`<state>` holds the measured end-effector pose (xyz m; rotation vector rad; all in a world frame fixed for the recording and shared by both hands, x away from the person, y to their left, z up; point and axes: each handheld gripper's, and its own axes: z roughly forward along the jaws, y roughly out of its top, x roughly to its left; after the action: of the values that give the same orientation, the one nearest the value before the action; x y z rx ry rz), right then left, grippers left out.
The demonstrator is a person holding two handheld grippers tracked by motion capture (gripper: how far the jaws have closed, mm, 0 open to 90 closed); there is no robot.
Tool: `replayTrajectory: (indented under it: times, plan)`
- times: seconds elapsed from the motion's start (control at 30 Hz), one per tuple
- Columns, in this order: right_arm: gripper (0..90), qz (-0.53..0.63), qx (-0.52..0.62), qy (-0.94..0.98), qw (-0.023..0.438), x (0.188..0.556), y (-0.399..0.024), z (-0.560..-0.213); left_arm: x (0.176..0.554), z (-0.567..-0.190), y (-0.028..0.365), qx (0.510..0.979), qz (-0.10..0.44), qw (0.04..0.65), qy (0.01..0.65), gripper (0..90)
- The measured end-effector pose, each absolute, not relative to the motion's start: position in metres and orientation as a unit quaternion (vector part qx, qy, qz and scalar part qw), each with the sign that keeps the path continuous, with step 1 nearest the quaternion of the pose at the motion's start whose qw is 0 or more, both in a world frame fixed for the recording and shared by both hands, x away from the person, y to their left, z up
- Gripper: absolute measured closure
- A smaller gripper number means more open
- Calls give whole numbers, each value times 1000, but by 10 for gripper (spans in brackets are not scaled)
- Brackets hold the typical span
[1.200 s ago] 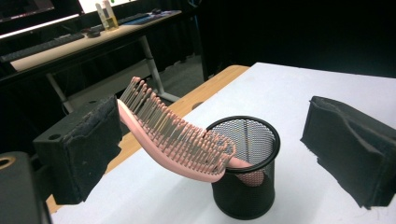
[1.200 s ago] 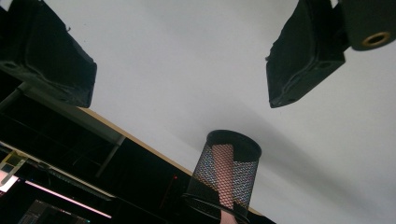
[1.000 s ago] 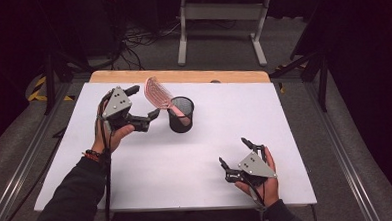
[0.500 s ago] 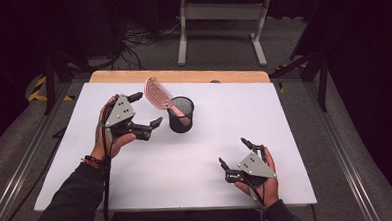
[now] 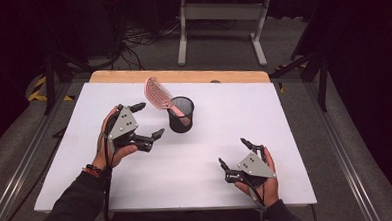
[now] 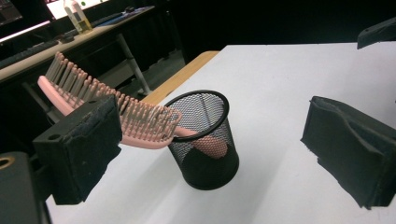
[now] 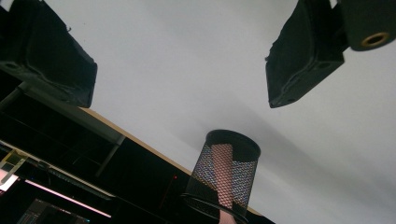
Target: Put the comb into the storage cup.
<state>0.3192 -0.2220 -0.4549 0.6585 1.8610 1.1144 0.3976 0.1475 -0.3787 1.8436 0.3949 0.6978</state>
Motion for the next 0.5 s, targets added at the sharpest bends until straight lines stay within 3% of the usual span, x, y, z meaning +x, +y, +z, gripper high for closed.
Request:
replayTrajectory:
  times: [0.5]
  plan:
    - [95, 447, 260, 744, 423, 319, -222, -455, 385, -390, 145, 781, 286, 537, 142, 58]
